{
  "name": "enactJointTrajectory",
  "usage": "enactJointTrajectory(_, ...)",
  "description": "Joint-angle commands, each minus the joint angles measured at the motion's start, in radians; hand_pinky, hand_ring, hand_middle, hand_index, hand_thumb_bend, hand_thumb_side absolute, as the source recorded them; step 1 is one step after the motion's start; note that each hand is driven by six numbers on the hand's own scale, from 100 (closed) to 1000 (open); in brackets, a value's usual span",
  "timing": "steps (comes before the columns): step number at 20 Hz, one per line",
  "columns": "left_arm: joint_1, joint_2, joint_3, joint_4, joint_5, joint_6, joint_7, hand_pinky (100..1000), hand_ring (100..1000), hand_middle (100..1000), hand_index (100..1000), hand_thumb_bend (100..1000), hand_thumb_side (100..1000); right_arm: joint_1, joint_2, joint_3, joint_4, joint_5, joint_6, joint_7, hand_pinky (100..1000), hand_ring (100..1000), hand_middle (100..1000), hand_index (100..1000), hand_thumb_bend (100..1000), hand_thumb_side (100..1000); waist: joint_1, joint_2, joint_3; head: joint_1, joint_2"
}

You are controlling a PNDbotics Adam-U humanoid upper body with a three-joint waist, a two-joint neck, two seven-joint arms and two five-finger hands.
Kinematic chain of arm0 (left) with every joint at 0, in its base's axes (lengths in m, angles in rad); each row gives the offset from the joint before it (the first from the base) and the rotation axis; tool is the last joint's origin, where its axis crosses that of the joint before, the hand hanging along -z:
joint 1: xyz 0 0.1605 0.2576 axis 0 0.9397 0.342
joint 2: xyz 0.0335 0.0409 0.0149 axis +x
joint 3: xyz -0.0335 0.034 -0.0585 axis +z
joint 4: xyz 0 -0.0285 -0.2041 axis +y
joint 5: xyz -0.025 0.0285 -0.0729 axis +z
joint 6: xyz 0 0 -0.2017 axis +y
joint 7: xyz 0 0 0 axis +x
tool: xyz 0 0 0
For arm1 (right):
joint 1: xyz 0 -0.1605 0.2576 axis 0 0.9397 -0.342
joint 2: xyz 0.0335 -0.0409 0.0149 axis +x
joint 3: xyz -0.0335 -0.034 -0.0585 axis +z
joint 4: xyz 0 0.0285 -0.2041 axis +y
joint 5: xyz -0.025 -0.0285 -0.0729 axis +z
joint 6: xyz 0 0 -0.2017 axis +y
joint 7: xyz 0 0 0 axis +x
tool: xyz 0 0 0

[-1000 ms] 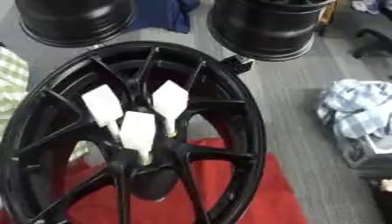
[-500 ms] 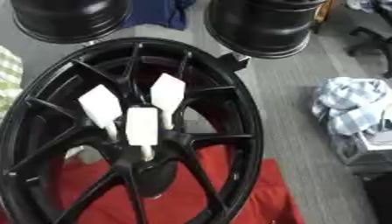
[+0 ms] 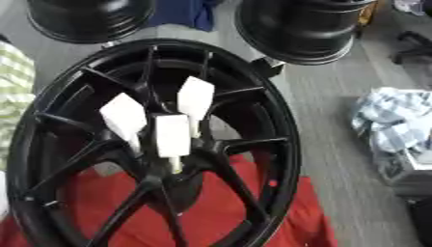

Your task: Pull the pin out of the wheel hub.

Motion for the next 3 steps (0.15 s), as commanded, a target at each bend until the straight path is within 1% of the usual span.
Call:
enactJointTrajectory(1, -0.024, 0.005, -0.002, -0.017, 0.007, -0.010, -0.009, 644, 750, 694, 747, 100, 785, -0.020, 0.003, 0.017, -0.024, -0.043, -0.037, 0.002, 930, 664, 635, 764, 100, 511, -0.002, -0.015, 0.002, 0.010, 0.017)
enactJointTrajectory(3, -0.034, 0.001, -0.005, -0.017, 0.006, -0.013, -0.012, 644, 750, 694, 747, 100, 783, -0.026, 0.015, 0.028, -0.024, -0.058, -0.048, 0.011, 929, 667, 638, 766, 100, 521, -0.007, -0.013, 0.004, 0.011, 0.023)
